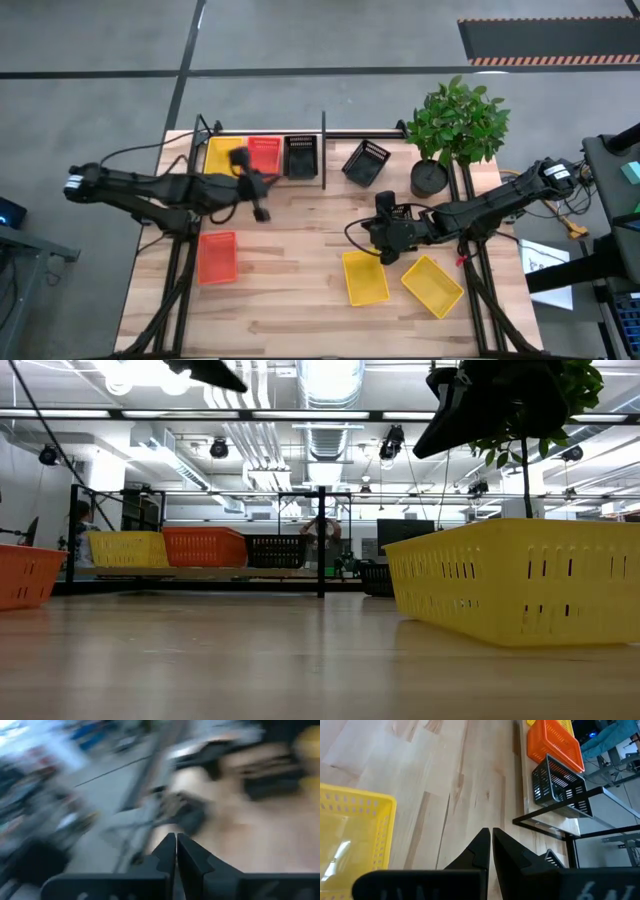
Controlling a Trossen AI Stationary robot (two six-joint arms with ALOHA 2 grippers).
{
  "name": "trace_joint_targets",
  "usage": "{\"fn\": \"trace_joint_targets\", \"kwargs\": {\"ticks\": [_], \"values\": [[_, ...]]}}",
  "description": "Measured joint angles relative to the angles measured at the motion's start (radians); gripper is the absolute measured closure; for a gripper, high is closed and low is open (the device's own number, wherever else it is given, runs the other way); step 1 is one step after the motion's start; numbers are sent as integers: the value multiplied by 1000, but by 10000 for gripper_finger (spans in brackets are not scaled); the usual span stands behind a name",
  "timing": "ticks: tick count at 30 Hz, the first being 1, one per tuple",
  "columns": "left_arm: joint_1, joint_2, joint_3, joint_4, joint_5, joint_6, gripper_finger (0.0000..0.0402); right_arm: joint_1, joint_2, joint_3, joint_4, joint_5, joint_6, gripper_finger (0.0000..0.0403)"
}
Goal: Stack baskets on shelf by color
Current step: Stack the orange bin on the orange bin on the shelf
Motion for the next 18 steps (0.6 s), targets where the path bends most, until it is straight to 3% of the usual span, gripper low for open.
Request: {"fn": "trace_joint_targets", "kwargs": {"ticks": [2, 6, 12, 18], "values": [[-5, -38, -46, 41, -73, -18, 402, 0, 0, 0, -1, 0, -1, 390], [-7, -61, -122, 300, -92, -62, 402, 0, 0, -2, -2, 0, 3, 390], [-15, -78, -160, 337, -93, -61, 402, 0, 0, -2, -1, 0, -3, 390], [-15, -66, -218, 585, -199, 106, 402, 0, 0, -2, -1, 0, -5, 390]]}}
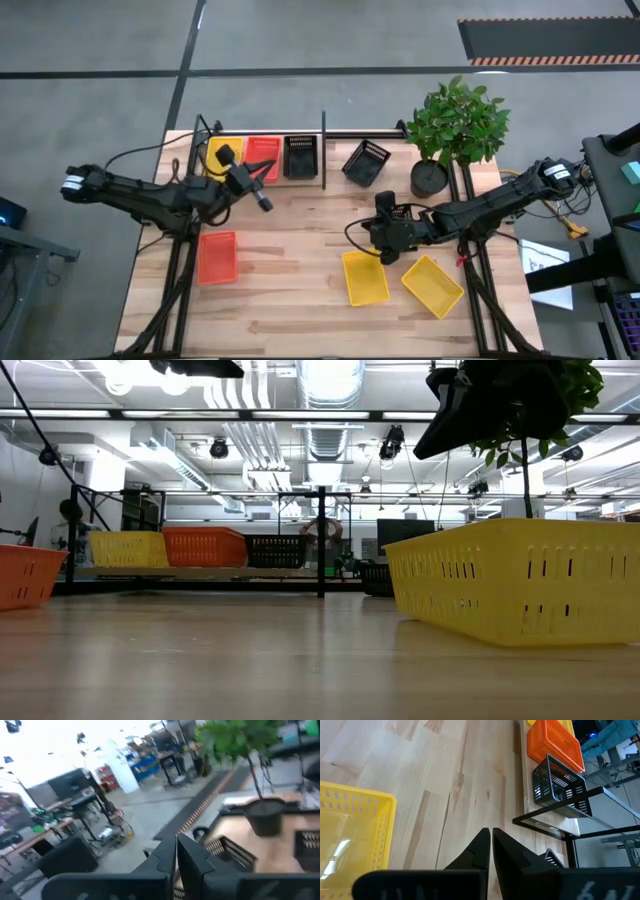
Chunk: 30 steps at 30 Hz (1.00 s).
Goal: Stack baskets on shelf by color
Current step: Stack the orange bin on the orange bin on the shelf
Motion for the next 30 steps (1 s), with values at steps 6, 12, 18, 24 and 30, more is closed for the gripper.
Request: {"fn": "trace_joint_targets", "kwargs": {"ticks": [6, 12, 18, 24, 30], "values": [[0, 2, 1, 2, 10, 78, 402, 0, 0, 0, 0, 0, 0, 390], [11, -5, 10, 4, 123, 87, 402, 0, 0, 0, 0, 0, 0, 390], [33, -17, 4, -3, 241, 78, 402, 0, 0, 0, 0, 0, 0, 390], [32, -19, 3, 12, 255, 102, 402, 0, 0, 0, 1, 0, 12, 390], [33, -18, 2, 30, 254, 103, 402, 0, 0, 0, 1, 0, 12, 390]]}}
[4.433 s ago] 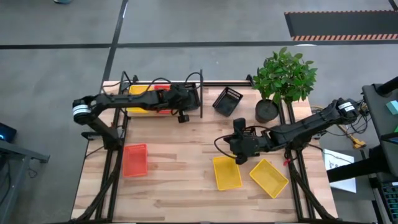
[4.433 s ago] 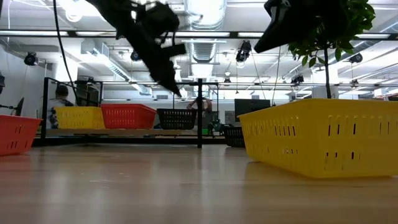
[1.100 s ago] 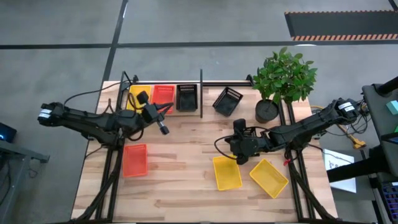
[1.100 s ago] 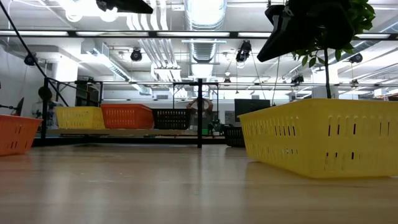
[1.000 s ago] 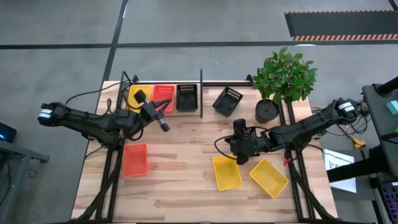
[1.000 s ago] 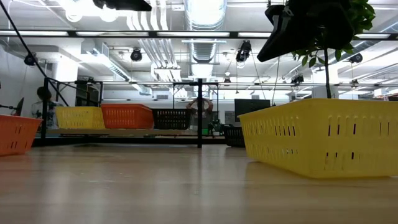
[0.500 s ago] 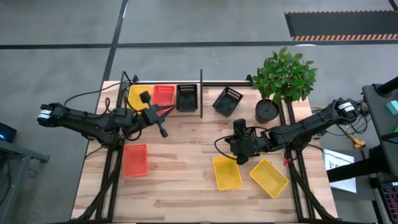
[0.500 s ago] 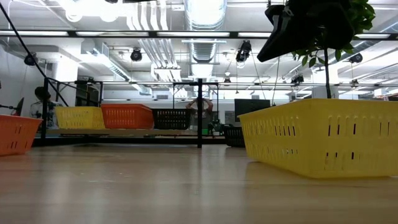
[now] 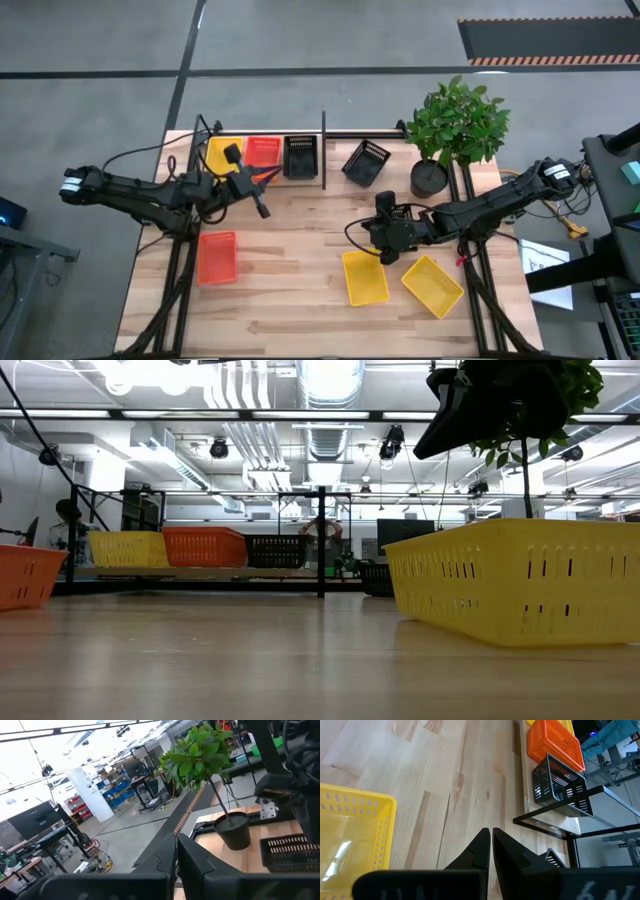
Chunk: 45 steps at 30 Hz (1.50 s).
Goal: Stack baskets on shelf by color
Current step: Stack the orange bin on the orange bin on the shelf
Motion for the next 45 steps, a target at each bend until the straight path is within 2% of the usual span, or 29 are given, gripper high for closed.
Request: {"fn": "trace_joint_targets", "kwargs": {"ticks": [2, 6, 7, 9, 10, 14, 17, 21, 27, 30, 33, 35, 38, 40, 42, 45], "values": [[0, 4, 0, -3, 3, -31, 402, 0, 0, 0, 0, 0, 0, 390], [-18, 22, 0, -3, 88, -222, 402, 0, 0, 0, 0, 0, 3, 390], [-19, 22, -1, -14, 66, -230, 402, 0, 0, 0, 0, 0, 3, 390], [-17, 11, -10, -24, -44, -249, 402, 0, 0, 0, 0, 0, -1, 390], [-15, 9, -10, -18, -58, -266, 402, 0, 0, 0, 0, 0, -1, 390], [-28, 22, -10, -18, 34, -281, 402, 0, 0, 0, -1, 0, 6, 390], [-34, 42, -12, -20, 51, -338, 402, 0, 0, 0, -2, 0, 6, 390], [-42, 67, -12, -49, 63, -509, 402, 0, 0, 0, -2, 0, 7, 390], [-77, 108, 19, -143, 209, -746, 402, 0, 0, 0, -2, 0, 8, 390], [-114, 144, 45, -221, 224, -863, 402, 0, 0, 0, -2, 0, 1, 390], [-138, 184, 81, -371, 224, -1039, 402, 0, 0, 0, -3, 0, -6, 390], [-147, 214, 124, -565, 224, -1229, 402, 0, 0, 0, -3, 0, -6, 390], [-172, 268, 223, -1075, 258, -1621, 402, 0, 0, 0, -5, 0, -11, 390], [-204, 319, 292, -1376, 327, -1830, 402, 0, 0, 0, -4, 0, -12, 390], [-239, 357, 349, -1517, 386, -1933, 402, 0, 0, 0, -5, 0, -21, 390], [-261, 390, 394, -1576, 406, -2000, 402, 0, 0, 0, -5, 0, -26, 390]]}}
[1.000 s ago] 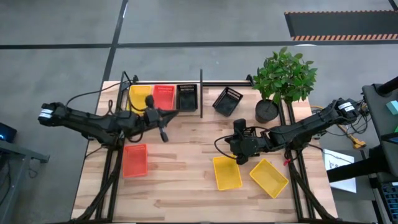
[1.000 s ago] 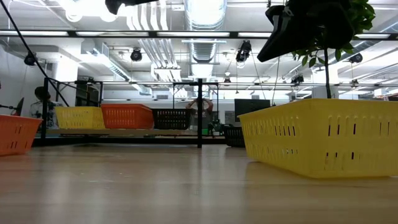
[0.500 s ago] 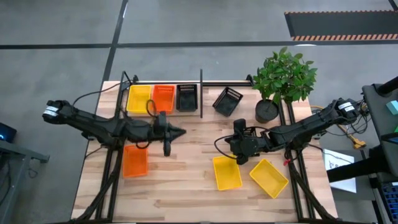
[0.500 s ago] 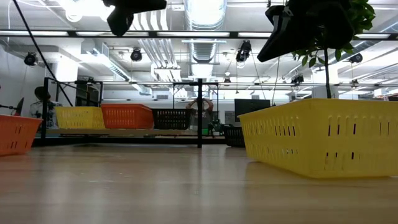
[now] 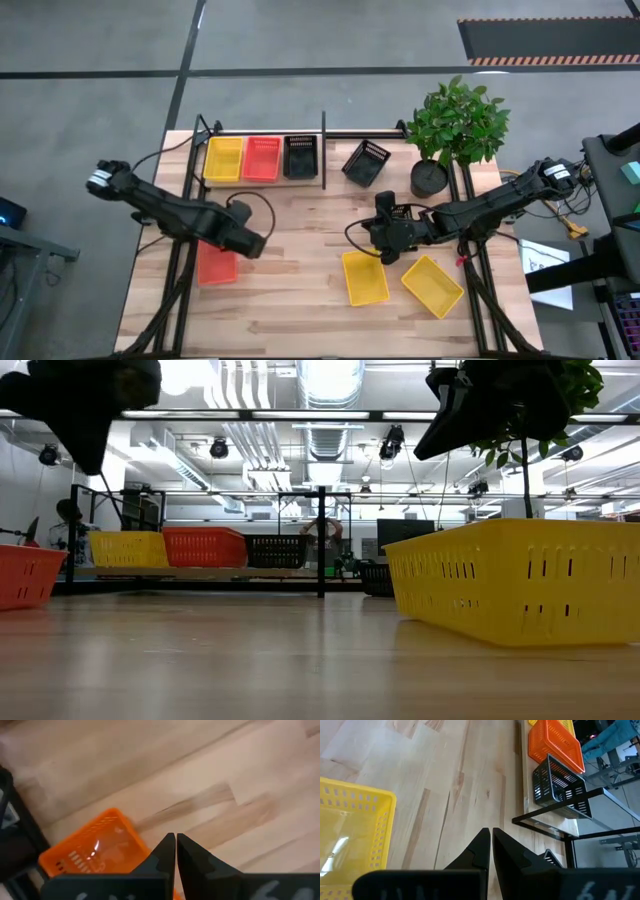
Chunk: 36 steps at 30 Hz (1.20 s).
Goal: Stack baskets on shelf by color
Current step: Stack the orange bin on the orange bin on the shelf
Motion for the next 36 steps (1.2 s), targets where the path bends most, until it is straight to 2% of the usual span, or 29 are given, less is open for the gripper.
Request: {"fn": "trace_joint_targets", "kwargs": {"ticks": [5, 11, 15, 21, 24, 27, 36], "values": [[-3, 35, -16, 12, 37, -83, 402, 0, 0, 0, 0, 0, 3, 390], [-4, 43, -71, 13, 87, -86, 394, 0, 0, 0, -6, 0, 4, 390], [-3, 39, -105, 3, 102, -89, 357, 0, 0, 0, -9, 0, 6, 390], [-3, 38, -152, 37, 111, -89, 273, 0, 0, 0, -12, -1, 15, 390], [-3, 39, -199, 84, 160, -90, 243, 0, 0, 0, -16, -1, 15, 390], [-3, 39, -248, 171, 180, -89, 230, 0, 0, 0, -16, -1, 15, 390], [13, 38, -322, 352, 161, -69, 229, 0, 0, 0, -16, -1, 15, 390]]}}
